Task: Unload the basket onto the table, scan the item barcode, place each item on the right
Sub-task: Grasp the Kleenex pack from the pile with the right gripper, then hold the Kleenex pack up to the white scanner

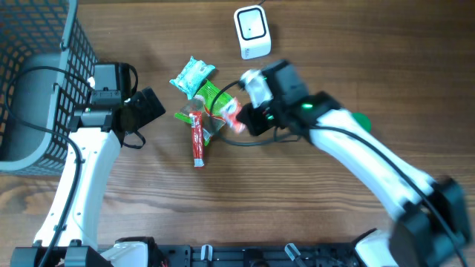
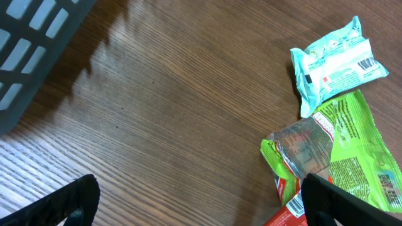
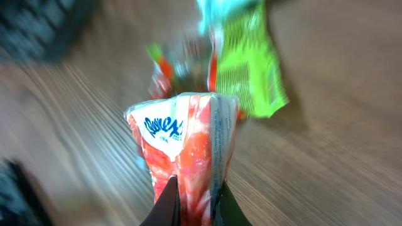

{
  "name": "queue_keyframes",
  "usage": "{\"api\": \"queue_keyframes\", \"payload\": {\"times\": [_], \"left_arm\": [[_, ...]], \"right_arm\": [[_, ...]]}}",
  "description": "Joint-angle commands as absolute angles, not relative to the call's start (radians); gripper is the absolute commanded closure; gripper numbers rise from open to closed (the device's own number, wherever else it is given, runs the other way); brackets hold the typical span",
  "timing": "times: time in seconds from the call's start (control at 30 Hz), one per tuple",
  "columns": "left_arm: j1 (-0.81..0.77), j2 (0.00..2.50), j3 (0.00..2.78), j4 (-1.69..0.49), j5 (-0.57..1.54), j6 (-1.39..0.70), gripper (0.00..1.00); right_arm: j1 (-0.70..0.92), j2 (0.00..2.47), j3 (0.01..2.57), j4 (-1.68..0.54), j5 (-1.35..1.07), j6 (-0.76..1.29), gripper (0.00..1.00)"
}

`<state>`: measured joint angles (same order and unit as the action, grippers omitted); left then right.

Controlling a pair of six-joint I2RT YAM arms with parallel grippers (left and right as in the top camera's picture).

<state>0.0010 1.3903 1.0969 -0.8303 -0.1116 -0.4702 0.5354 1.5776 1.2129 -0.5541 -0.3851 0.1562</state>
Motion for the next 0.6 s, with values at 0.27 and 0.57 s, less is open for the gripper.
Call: {"api": "queue_keyframes", "payload": {"times": [0.27, 0.57], "left_arm": [[0.003, 1.39, 1.099, -0.828, -0.125, -0.483, 0.0], [0.003, 1.39, 1.099, -0.828, -0.125, -0.483, 0.0]], "right_arm": [[0.332, 1.482, 1.365, -0.533, -0.611, 0.377, 0.96], [0.336, 1.781, 1.925, -0.728, -0.25, 0.231, 0.96]]}}
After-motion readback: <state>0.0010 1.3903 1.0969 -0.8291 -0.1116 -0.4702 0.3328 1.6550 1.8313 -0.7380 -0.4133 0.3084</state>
